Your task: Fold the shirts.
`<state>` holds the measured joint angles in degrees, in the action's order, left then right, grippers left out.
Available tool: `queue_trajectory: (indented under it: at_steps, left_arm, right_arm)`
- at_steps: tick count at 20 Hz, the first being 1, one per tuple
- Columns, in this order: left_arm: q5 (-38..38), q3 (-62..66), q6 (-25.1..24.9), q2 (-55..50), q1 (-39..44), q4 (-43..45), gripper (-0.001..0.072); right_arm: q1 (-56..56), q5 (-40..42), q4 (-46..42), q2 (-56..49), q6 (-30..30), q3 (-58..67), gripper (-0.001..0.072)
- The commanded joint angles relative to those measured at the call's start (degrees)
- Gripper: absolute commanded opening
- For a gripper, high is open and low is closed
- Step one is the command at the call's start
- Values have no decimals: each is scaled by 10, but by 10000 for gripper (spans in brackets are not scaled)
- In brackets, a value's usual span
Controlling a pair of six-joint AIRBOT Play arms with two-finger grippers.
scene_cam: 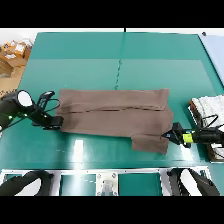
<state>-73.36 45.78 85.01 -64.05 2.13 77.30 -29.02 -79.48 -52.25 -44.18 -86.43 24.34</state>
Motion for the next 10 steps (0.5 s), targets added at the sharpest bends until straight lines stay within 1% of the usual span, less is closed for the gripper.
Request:
queue_trajectory:
  at_steps: [1, 2, 5, 10]
  left_arm:
    - [2, 40, -16, 3, -1, -15, 20]
    - [17, 52, -16, 3, -1, -24, 19]
    - [54, 96, -27, -16, -1, -44, 19]
    - [90, 184, -30, -117, -1, -63, 20]
  right_arm:
    - [2, -9, 77, 5, 19, 58, 16]
    - [10, -2, 95, -2, 21, 78, 16]
    - [56, 44, 99, -62, 21, 139, 16]
    - [127, 137, 99, -254, 29, 269, 16]
